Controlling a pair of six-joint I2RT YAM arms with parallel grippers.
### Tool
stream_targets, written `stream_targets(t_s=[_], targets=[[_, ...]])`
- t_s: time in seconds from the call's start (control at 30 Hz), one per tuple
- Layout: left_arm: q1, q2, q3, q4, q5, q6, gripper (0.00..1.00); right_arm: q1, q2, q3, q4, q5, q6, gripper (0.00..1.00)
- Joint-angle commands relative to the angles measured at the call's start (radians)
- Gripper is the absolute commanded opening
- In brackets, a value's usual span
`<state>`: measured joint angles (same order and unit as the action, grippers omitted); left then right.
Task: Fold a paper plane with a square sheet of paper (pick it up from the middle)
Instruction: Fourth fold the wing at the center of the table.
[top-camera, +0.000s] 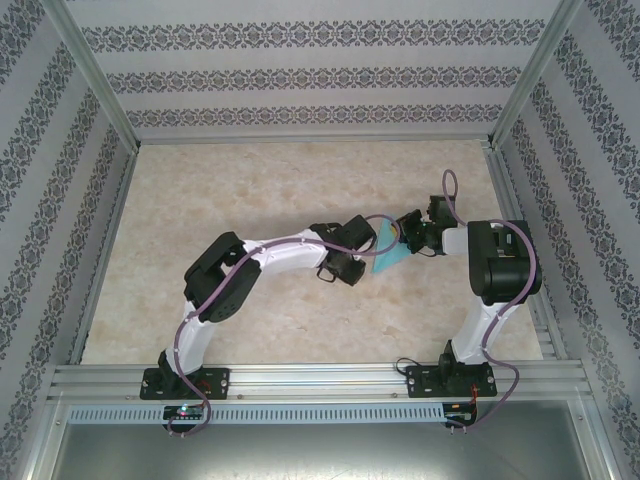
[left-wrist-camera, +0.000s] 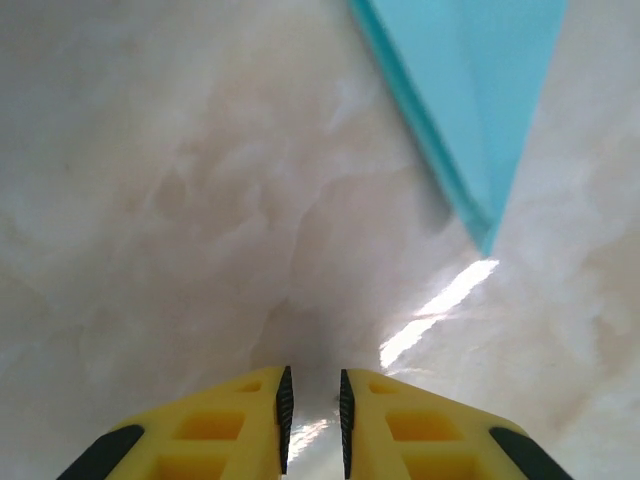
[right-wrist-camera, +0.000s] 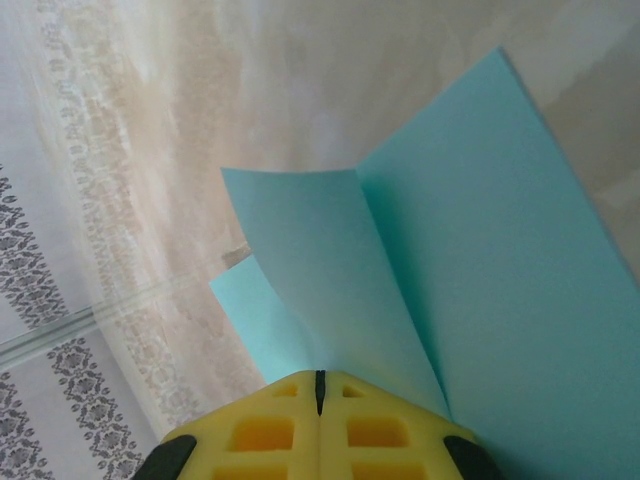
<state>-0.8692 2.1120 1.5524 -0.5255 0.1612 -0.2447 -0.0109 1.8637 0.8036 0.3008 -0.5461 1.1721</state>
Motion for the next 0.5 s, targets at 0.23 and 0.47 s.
stream_targets(t_s=[0.23, 0.47], targets=[[0.037, 0.059, 0.144, 0.123, 0.322, -0.139, 0.23, 0.0, 0.061, -0.017, -0.065, -0.024, -0.038, 0.0], [0.045, 0.15, 0.176, 0.141, 0.415, -0.143, 0.2, -0.001, 0.053, -0.015, -0.078, -0.023, -0.047, 0.0]])
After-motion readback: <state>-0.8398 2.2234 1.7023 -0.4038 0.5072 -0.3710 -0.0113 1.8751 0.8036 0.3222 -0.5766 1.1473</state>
